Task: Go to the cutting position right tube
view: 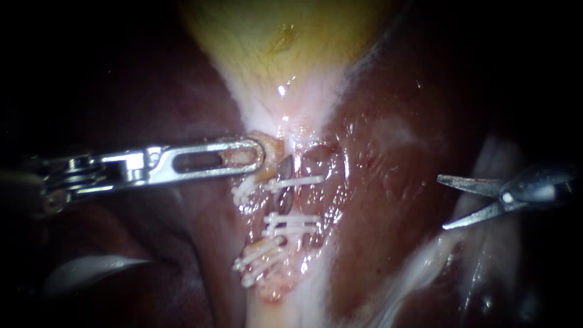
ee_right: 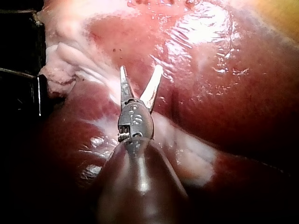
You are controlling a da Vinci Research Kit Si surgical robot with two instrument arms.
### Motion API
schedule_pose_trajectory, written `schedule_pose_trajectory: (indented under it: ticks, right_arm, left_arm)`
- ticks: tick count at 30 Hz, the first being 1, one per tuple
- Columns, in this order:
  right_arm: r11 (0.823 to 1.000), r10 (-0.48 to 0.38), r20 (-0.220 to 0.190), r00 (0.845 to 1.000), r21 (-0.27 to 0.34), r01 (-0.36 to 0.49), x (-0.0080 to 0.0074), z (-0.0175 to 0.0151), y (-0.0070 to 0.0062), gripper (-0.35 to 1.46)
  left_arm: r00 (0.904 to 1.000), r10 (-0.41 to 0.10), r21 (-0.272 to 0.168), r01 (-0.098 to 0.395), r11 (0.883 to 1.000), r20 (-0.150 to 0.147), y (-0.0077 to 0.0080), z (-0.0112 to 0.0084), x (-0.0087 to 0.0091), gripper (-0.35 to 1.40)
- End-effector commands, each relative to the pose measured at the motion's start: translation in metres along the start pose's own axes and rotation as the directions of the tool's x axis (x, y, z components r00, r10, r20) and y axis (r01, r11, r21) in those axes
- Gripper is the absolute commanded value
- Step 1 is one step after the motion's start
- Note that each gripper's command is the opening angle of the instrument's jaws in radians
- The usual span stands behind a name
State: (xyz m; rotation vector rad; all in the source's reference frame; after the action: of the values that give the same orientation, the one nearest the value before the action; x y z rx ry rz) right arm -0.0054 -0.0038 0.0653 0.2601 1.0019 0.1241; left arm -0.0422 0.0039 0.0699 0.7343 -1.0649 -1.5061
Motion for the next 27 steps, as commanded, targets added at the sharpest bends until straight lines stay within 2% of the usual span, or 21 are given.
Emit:
schedule_pose_trajectory:
  ticks: [1, 7, 12, 21, 27]
  right_arm:
    - [1.0, 0.0, 0.0, 1.0, 0.001, 0.0, 0.0, 0.0, 0.0, 1.45]
    - [1.0, 0.0, -0.003, 1.0, 0.006, 0.001, 0.0001, 0.0, 0.0, 1.45]
    - [1.0, -0.001, -0.005, 1.0, 0.009, 0.001, 0.0001, -0.0001, -0.0001, 1.45]
    - [1.0, -0.001, -0.006, 1.0, 0.012, 0.001, 0.0001, 0.0, -0.0002, 1.45]
    - [1.0, 0.0, -0.007, 1.0, 0.013, 0.0, 0.0004, 0.0002, -0.0002, 1.45]
  left_arm:
    - [1.0, 0.0, 0.0, 0.0, 1.0, 0.0, 0.0, 0.0, 0.0, -0.35]
    - [1.0, 0.0, 0.001, 0.0, 1.0, -0.001, 0.0, -0.0001, 0.0, -0.35]
    - [0.9999, -0.002, 0.006, 0.002, 1.0, -0.013, -0.0006, -0.002, -0.0014, -0.35]
    - [0.9991, 0.018, 0.009, -0.019, 1.0, 0.039, -0.0027, -0.0065, -0.0045, -0.35]
    - [0.9986, 0.016, 0.009, -0.016, 1.0, 0.05, -0.0029, -0.0074, -0.0047, -0.35]
